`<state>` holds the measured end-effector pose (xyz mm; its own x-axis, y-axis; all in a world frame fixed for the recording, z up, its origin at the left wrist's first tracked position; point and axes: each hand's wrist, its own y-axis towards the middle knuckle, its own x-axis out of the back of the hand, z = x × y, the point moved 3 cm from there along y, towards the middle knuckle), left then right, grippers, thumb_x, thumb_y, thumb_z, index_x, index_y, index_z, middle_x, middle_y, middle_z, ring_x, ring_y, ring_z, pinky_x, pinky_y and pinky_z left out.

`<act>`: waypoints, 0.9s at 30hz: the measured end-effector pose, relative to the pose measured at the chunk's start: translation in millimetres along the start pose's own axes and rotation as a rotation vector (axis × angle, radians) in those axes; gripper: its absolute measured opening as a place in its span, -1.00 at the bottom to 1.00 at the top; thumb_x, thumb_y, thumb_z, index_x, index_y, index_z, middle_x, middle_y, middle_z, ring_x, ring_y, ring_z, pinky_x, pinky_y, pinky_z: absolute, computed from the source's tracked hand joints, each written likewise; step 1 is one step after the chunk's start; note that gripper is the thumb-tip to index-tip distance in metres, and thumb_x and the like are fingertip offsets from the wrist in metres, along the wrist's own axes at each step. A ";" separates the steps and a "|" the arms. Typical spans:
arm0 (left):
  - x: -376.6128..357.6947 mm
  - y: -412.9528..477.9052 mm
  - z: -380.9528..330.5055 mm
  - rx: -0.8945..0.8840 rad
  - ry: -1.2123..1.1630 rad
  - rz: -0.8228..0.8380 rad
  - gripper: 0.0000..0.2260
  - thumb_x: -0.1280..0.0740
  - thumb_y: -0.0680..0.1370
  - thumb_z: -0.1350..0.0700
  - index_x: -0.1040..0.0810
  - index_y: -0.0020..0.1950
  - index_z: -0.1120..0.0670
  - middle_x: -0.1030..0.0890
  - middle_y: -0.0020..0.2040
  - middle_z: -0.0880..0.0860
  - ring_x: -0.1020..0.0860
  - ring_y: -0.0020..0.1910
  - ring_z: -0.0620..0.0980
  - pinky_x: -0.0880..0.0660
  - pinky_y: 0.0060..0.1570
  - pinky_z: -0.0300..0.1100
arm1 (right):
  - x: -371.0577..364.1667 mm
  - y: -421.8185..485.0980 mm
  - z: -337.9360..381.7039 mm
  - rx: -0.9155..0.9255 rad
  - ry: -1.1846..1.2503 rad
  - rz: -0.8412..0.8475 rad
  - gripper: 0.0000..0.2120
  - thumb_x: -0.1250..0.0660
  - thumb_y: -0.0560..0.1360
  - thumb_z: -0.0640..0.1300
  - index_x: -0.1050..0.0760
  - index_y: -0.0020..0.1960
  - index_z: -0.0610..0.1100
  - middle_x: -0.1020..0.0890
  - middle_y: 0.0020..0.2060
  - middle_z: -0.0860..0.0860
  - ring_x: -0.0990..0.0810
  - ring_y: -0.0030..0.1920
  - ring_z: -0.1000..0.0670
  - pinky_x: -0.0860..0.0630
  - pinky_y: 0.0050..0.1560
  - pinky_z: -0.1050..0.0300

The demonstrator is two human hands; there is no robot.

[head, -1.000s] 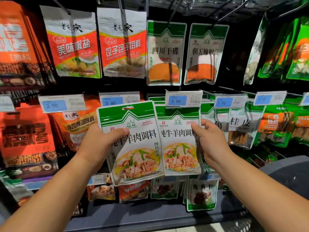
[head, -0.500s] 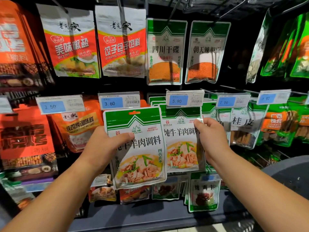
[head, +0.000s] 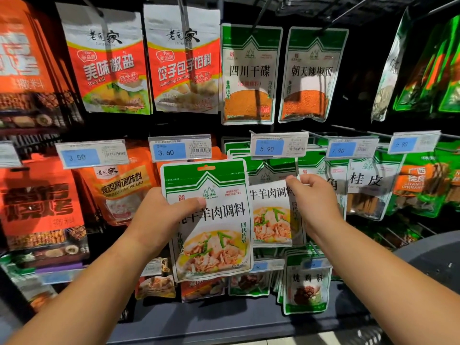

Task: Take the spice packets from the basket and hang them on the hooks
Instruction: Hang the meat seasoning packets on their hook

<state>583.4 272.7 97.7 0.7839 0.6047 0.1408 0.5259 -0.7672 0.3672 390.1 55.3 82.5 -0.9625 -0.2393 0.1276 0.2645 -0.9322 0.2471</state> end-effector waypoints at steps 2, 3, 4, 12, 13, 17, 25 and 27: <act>-2.1 0.2 0.0 -0.004 0.004 0.011 -0.70 -0.46 0.38 0.09 -0.68 0.11 0.00 -0.75 0.07 -0.05 -0.71 0.05 -0.04 -0.56 0.05 -0.12 | 2.8 -2.7 1.2 0.012 -0.012 -0.010 -0.70 -0.40 0.59 0.01 -0.41 -0.21 -0.11 -0.47 -0.27 -0.04 -0.43 -0.21 -0.06 -0.31 -0.22 0.06; -3.6 0.4 0.1 -0.005 0.001 0.021 -0.70 -0.45 0.39 0.09 -0.68 0.12 0.01 -0.75 0.07 -0.05 -0.71 0.05 -0.04 -0.56 0.04 -0.14 | 4.1 -3.7 0.3 0.016 -0.014 -0.018 -0.75 -0.41 0.58 0.01 -0.46 -0.13 -0.13 -0.50 -0.26 -0.02 -0.46 -0.21 -0.07 -0.36 -0.21 0.07; -5.4 0.3 -0.2 -0.004 -0.006 0.032 -0.69 -0.45 0.39 0.09 -0.67 0.13 0.01 -0.75 0.07 -0.05 -0.71 0.06 -0.05 -0.56 0.04 -0.16 | 6.1 -5.4 0.9 0.026 -0.025 -0.031 -0.78 -0.42 0.58 0.02 -0.50 -0.04 -0.13 -0.55 -0.21 0.00 -0.52 -0.16 -0.06 -0.42 -0.17 0.07; -28.1 1.9 -0.1 0.025 0.052 0.112 -0.75 -0.39 0.41 0.08 -0.70 0.05 0.06 -0.75 0.03 -0.01 -0.69 0.03 -0.02 -0.56 0.05 -0.10 | 6.8 -35.7 8.3 0.047 0.144 0.250 -0.84 -0.34 0.61 0.06 -0.56 0.03 -0.02 -0.66 -0.02 0.07 -0.61 -0.02 0.06 -0.49 -0.01 0.09; -31.9 2.6 0.0 0.023 0.055 0.114 -0.77 -0.38 0.40 0.08 -0.69 0.02 0.09 -0.74 0.00 0.01 -0.67 -0.02 -0.04 -0.54 0.00 -0.15 | 4.7 -39.2 6.6 0.027 0.186 0.350 -0.83 -0.32 0.62 0.04 -0.58 0.01 -0.05 -0.68 -0.09 0.10 -0.62 -0.07 0.08 -0.49 0.01 0.08; -48.1 5.9 -0.1 0.012 0.081 0.146 -0.92 -0.39 0.47 0.15 -0.67 -0.08 0.08 -0.71 -0.14 -0.07 -0.59 -0.19 -0.15 -0.47 -0.21 -0.38 | 4.0 -48.8 -5.8 0.019 0.030 0.519 -0.60 -0.34 0.58 0.15 -0.48 -0.16 -0.19 -0.52 -0.31 0.00 -0.50 -0.25 0.01 -0.47 -0.08 0.04; -65.2 20.0 9.5 0.081 0.123 0.020 -0.95 -0.46 0.57 0.13 -0.72 -0.06 0.07 -0.76 -0.17 -0.01 -0.64 -0.29 -0.14 -0.53 -0.25 -0.25 | 25.9 -30.3 -20.3 -0.040 0.016 0.316 -0.63 -0.27 0.66 0.06 -0.43 -0.32 0.08 -0.35 -0.48 0.16 -0.32 -0.41 0.12 -0.28 -0.20 0.13; -66.6 23.9 12.8 0.096 0.109 -0.005 -0.87 -0.46 0.57 0.06 -0.72 -0.09 0.10 -0.74 -0.20 0.12 -0.60 -0.30 0.01 -0.51 -0.19 -0.10 | 28.1 -25.6 -21.5 -0.031 0.014 0.301 -0.69 -0.26 0.67 0.04 -0.44 -0.24 0.03 -0.34 -0.49 0.18 -0.30 -0.40 0.11 -0.25 -0.21 0.13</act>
<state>547.9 211.3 85.3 0.7439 0.6238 0.2399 0.5626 -0.7782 0.2791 354.9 66.6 59.1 -0.8418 -0.5097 0.1776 0.5364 -0.8266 0.1704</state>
